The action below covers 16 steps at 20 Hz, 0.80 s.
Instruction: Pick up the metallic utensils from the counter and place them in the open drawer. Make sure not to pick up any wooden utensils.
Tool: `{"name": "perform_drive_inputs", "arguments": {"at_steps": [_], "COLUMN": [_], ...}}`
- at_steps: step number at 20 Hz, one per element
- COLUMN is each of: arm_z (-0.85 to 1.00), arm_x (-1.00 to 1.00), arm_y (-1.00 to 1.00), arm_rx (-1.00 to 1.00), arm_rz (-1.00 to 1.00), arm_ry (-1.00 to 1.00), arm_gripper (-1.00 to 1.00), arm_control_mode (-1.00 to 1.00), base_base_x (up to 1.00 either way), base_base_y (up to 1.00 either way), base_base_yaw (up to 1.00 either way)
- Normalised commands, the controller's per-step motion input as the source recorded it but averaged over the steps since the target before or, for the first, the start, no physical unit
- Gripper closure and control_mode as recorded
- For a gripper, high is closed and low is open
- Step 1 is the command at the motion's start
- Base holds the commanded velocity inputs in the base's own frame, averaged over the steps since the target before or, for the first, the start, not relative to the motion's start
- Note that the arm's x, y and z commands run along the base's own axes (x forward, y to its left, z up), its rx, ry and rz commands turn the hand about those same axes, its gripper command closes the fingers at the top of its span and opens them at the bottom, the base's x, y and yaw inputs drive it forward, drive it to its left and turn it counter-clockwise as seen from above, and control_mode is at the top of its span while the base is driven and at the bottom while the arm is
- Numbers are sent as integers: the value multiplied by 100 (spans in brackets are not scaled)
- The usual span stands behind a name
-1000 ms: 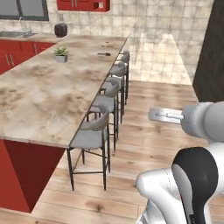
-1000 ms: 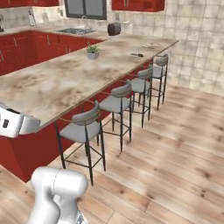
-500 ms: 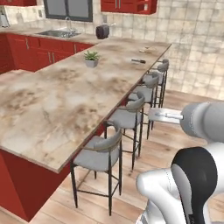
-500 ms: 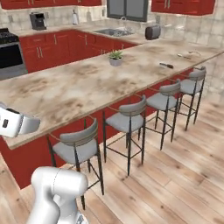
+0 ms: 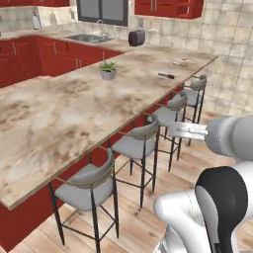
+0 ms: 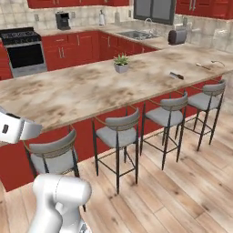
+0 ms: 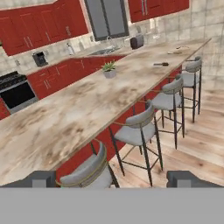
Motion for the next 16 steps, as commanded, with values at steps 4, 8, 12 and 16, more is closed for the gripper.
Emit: {"name": "perform_drive_inputs", "arguments": {"at_steps": [4,8,12,16], "arm_z": [0,0,0,0], "arm_x": [0,0,0,0], "arm_y": [0,0,0,0], "arm_rx": [0,0,0,0], "arm_rz": [0,0,0,0], "arm_ry": [0,0,0,0], "arm_gripper": [-100,-100,-100,-100], "arm_control_mode": [100,100,100,100], "base_base_x": [33,30,30,22], "base_base_y": [-100,-100,-100,-100], "base_base_yaw": [39,43,43,40]}}
